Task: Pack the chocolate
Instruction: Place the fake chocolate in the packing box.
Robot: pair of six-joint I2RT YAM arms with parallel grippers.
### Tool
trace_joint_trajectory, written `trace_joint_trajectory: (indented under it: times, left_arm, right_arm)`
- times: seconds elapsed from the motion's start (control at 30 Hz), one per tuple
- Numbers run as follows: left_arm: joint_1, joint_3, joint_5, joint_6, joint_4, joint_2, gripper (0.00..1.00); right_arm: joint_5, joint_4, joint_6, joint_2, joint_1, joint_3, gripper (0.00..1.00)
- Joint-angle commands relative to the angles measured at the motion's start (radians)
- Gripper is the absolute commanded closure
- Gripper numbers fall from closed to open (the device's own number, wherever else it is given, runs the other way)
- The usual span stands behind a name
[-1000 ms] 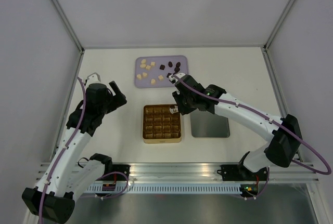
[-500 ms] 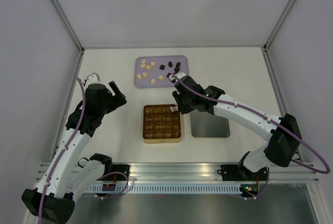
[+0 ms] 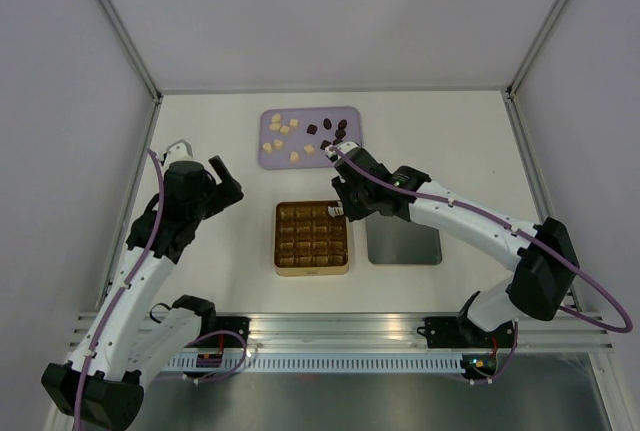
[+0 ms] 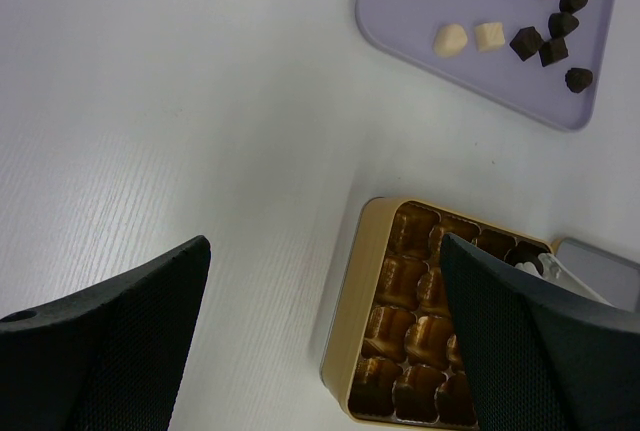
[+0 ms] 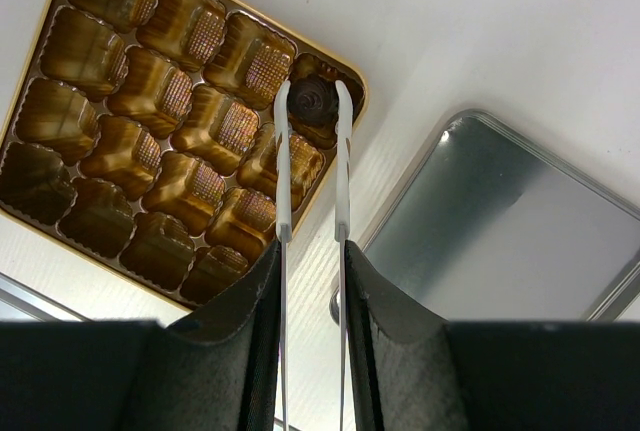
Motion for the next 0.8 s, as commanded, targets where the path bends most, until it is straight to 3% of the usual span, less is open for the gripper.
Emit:
trace_joint_trajectory:
  times: [0.0, 0.77]
  left_arm:
    - [-0.002, 0.001, 0.019, -0.005, 0.029, 0.0, 0.0]
    - [-0.002, -0.004, 0.028, -0.005, 0.032, -0.003, 0.0]
  right_arm:
    - [0.018, 0.03, 0.014, 0.01, 0.007, 0.003, 0.79]
    - [0.027, 0.021, 0.037, 0.027, 0.007, 0.015, 0.73]
